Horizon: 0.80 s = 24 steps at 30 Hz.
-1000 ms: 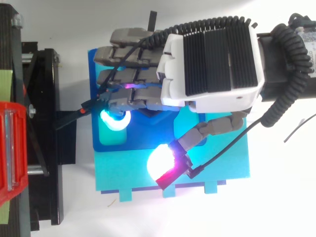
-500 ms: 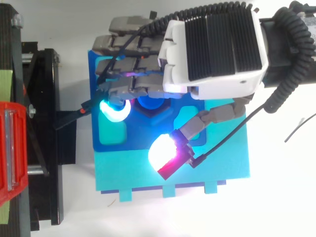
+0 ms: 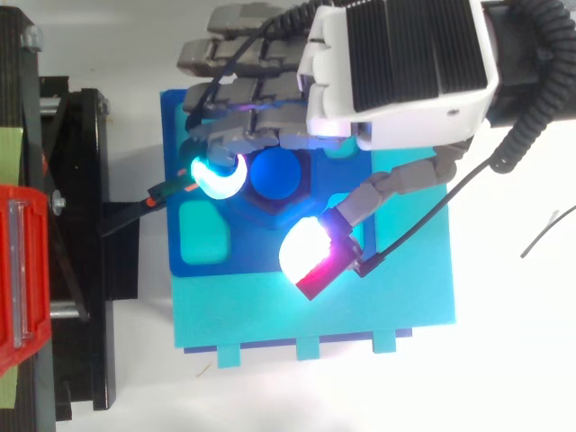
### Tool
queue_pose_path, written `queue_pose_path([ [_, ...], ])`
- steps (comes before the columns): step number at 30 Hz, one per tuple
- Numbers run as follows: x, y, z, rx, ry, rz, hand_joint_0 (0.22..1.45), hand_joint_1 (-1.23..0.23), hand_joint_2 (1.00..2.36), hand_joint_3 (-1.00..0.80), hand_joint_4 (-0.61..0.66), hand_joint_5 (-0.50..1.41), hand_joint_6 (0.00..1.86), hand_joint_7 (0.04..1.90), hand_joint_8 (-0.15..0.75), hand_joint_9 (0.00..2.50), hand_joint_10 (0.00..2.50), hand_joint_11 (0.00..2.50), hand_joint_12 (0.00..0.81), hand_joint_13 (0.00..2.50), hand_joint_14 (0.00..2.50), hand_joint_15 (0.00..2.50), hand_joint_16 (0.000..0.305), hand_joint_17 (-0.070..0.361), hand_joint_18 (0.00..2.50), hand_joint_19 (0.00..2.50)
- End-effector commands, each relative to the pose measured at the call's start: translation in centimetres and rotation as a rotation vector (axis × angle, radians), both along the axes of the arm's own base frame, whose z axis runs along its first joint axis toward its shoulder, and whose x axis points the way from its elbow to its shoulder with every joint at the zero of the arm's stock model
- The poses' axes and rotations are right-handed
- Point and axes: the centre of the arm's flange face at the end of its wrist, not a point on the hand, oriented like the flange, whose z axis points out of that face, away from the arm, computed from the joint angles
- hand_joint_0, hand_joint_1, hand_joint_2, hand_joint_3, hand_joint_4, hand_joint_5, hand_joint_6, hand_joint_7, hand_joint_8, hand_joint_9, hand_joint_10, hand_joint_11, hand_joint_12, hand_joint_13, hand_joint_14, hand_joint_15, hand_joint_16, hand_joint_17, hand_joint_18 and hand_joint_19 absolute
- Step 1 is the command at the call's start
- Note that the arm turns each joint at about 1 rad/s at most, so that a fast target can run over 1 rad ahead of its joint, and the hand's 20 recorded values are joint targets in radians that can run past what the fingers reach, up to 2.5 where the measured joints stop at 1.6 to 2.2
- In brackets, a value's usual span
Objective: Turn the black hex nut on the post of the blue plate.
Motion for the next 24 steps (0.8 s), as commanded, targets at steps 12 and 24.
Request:
queue_pose_path([
  [12, -0.7, -2.7, 0.0, -0.005, 0.002, 0.006, 0.48, -0.46, 1.0, -0.5, 0.22, -0.18, 0.5, 0.91, 0.25, 0.32, 0.0, 0.0, 0.368, 0.09, 0.0, 0.0, 0.055, 0.123, 0.0, 0.09],
  [24, -1.0, -3.8, 0.0, -0.001, -0.001, 0.008, 0.48, -0.46, 1.0, -0.5, 0.22, -0.18, 0.5, 0.91, 0.25, 0.32, 0.0, 0.0, 0.367, 0.09, 0.0, 0.0, 0.055, 0.123, 0.0, 0.09],
])
